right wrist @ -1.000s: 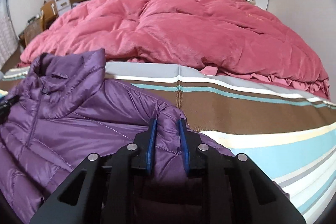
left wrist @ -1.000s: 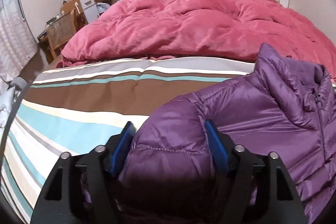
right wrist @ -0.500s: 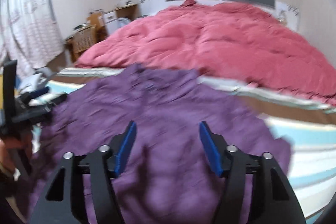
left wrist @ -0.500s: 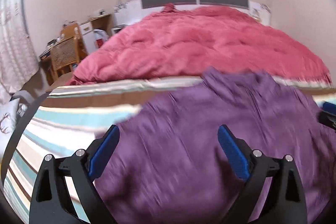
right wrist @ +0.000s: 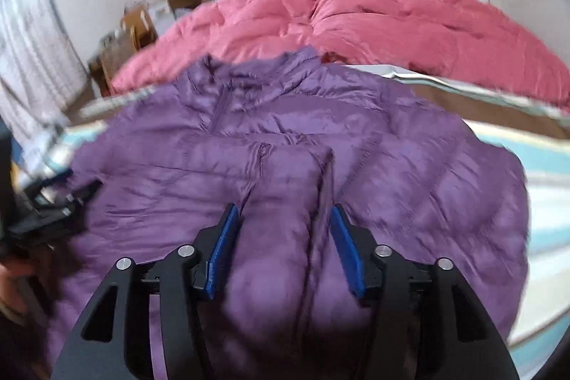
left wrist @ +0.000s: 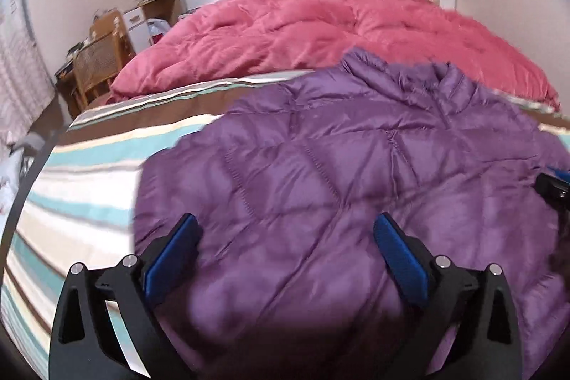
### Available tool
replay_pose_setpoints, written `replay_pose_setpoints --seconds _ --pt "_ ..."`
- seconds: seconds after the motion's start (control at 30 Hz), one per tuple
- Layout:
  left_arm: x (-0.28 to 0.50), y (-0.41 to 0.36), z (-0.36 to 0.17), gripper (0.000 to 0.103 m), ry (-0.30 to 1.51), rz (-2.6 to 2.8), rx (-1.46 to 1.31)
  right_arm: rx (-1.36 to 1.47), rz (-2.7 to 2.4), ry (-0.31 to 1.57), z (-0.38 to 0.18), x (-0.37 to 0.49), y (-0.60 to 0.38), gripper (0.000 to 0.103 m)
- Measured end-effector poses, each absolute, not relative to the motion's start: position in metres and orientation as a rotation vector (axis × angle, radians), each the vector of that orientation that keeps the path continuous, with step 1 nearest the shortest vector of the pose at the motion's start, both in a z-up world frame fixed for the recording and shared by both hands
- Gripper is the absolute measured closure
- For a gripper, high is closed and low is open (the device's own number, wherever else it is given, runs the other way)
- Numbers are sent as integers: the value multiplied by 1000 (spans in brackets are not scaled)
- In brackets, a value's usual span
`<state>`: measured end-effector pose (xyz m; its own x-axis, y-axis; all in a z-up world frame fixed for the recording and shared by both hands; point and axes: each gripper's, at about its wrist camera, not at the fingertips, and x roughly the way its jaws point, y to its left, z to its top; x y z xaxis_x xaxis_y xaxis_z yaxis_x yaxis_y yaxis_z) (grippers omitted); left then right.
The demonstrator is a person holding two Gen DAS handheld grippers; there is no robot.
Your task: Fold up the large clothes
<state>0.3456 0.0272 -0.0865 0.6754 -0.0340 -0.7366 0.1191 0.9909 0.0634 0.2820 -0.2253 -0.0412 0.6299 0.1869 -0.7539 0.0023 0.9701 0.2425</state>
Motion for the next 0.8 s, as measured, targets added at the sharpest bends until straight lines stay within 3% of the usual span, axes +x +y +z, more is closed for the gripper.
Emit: replay_pose_setpoints --seconds 0.03,0.23,0.6,0.8 --pt "336 34 -83 2 823 -95 85 261 121 864 -32 267 -230 33" --pt "271 74 -84 2 882 -181 -22 238 108 863 -11 187 -242 33" --pt "164 144 -102 4 897 -174 -103 302 48 928 -31 63 -288 33" --pt "133 151 -119 26 931 -245 -140 356 115 971 -48 22 -287 39"
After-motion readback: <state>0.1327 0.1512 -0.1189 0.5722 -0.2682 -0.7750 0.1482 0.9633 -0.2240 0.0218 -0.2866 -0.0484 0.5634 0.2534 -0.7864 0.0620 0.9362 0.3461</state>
